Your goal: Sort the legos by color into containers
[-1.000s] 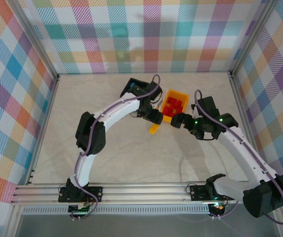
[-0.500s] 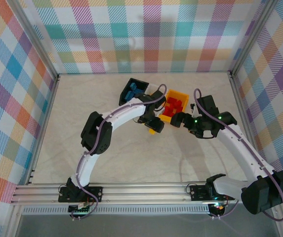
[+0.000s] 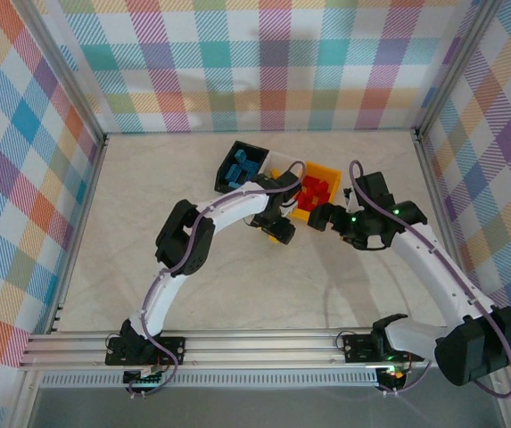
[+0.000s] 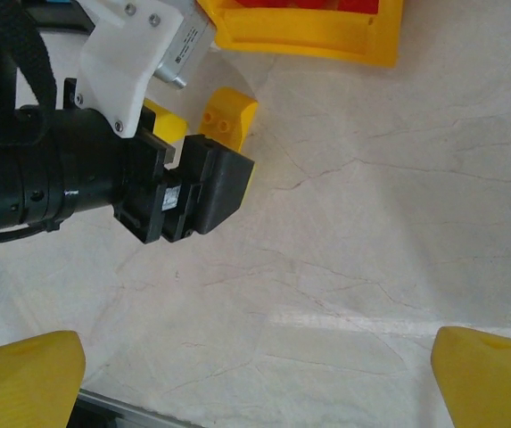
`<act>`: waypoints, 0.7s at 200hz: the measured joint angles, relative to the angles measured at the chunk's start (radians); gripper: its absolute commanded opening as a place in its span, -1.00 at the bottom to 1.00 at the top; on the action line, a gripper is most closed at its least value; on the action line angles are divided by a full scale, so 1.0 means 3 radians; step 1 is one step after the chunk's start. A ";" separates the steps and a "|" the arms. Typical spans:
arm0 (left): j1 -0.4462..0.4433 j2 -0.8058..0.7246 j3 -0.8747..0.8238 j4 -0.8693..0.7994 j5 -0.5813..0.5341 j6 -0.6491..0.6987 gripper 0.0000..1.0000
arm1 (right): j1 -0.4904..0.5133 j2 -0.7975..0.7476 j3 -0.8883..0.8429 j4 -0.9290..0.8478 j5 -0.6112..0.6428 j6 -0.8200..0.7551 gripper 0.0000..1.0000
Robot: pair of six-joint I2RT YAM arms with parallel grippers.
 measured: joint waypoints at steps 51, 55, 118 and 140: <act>-0.0001 0.0083 0.0120 -0.0018 -0.0003 0.0019 0.20 | 0.0000 0.0056 0.0000 -0.0001 -0.0005 0.0001 0.99; 0.0000 0.0089 0.0131 -0.0027 -0.0005 0.0019 0.18 | 0.0000 0.0058 0.0000 -0.0003 -0.0009 0.0003 0.99; 0.0003 0.0137 0.0212 -0.0070 -0.0050 0.0080 -0.42 | 0.0000 0.0094 0.0000 0.0000 -0.0024 0.0011 0.99; 0.0003 0.0136 0.0211 -0.0070 -0.0048 0.0074 -0.42 | 0.0000 0.0107 0.0000 0.0001 -0.0024 0.0011 0.99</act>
